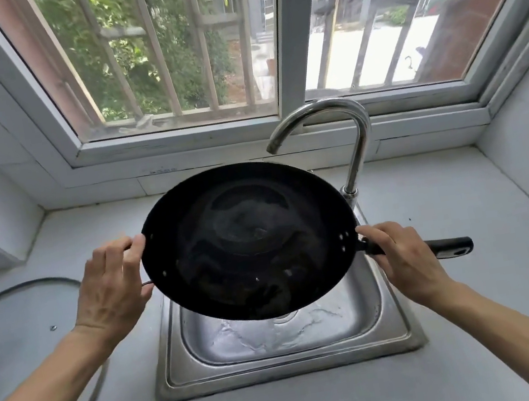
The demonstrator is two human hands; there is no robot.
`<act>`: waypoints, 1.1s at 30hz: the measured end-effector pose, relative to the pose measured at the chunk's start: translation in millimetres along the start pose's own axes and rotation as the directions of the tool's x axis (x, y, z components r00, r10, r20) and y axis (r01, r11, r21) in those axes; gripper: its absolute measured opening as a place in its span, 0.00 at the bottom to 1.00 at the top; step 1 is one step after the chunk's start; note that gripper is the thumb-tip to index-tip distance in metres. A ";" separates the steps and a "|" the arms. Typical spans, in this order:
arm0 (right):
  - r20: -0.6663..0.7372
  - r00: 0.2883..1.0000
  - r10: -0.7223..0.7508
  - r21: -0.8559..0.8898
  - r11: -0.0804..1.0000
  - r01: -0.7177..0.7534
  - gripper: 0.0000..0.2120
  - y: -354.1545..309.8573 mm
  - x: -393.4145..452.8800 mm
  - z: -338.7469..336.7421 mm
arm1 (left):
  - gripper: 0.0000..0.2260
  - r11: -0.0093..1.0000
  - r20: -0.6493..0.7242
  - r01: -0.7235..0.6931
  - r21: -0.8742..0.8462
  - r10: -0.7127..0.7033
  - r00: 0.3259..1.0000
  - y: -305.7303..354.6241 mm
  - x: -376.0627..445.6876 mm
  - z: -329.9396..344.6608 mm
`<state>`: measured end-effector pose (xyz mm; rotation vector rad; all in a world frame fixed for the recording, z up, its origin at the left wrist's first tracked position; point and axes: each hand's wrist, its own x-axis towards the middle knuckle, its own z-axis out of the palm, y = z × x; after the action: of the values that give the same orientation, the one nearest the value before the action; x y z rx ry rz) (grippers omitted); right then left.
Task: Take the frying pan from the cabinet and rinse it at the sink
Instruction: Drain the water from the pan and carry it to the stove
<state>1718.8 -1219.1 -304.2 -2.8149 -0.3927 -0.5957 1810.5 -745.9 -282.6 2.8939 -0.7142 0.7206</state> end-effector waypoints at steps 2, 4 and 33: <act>-0.012 1.000 0.000 -0.011 1.000 -0.001 0.41 -2.9 2.1 -10.4 | 0.50 1.000 -0.001 0.007 0.001 -0.007 1.000 0.0 1.9 -8.9; -0.032 0.999 -0.016 -0.025 1.000 0.015 0.40 -7.6 4.2 -21.5 | 0.50 1.000 -0.020 -0.001 0.003 0.001 1.000 0.3 4.5 -18.0; -0.377 0.912 -0.160 -0.171 0.980 0.101 0.33 -28.5 70.4 -160.4 | 0.47 0.995 -0.368 0.016 0.099 0.021 0.930 4.2 88.6 -167.8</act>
<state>1714.3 -1223.1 -126.9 -2.7219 -0.4753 -1.2363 1806.4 -756.7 -93.1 2.7161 -0.6483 1.2892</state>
